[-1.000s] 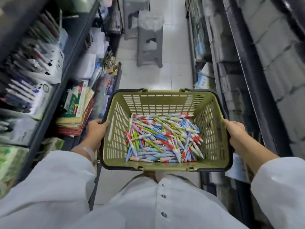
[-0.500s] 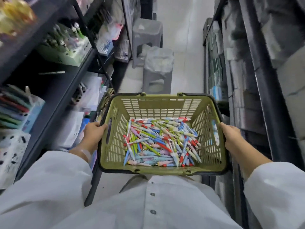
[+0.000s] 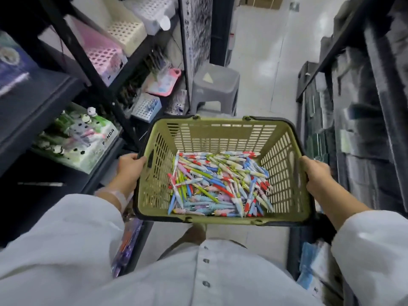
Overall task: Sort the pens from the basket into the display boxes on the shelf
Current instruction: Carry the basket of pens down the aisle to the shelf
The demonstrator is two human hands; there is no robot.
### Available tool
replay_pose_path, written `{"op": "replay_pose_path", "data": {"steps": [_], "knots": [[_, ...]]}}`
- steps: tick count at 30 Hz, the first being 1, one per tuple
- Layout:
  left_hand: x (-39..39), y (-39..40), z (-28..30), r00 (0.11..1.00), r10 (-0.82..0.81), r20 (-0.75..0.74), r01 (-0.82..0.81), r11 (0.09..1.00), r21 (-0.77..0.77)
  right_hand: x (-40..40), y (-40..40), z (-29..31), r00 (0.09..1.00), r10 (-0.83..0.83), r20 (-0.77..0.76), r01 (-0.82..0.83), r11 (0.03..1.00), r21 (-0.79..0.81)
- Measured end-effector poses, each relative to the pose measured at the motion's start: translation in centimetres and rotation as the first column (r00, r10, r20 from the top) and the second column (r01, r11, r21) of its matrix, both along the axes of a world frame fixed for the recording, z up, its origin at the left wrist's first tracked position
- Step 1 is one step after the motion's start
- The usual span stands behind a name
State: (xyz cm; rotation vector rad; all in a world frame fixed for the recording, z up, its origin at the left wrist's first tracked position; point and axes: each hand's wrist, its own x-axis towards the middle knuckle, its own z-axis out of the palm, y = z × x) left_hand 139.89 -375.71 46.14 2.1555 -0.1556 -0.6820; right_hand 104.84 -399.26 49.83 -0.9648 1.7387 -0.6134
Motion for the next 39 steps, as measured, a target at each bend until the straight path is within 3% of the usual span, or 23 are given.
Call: {"op": "replay_pose_path", "data": {"steps": [10,20,28,32,39], "knots": [[12.8,-17.8,4.7,0.995,-0.097,-0.012,0.095,0.991,-0.099,13.1,-14.8,3.6,0.994,-0.104,-0.023,0.101,0.990,-0.097],[19.1,-28.6,5.6,0.999,-0.031,-0.045,0.021,0.977,-0.215,20.8,-26.0,5.9,0.995,-0.097,-0.011,0.093,0.979,-0.181],[24.4,-37.1,1.8,0.996,-0.046,-0.081,0.034,0.989,-0.141,26.7,-36.1,0.9,0.993,-0.119,0.017,0.120,0.982,-0.148],[27.9,-43.5,-1.1,0.993,-0.051,-0.106,0.049,0.999,-0.022,29.9,-42.9,-3.9,0.991,-0.128,-0.041,0.124,0.989,-0.082],[32.8,-52.2,-6.1,0.994,0.020,-0.107,-0.017,0.999,0.027,36.8,-53.4,-9.1,0.996,0.011,-0.087,-0.016,0.998,-0.064]]}}
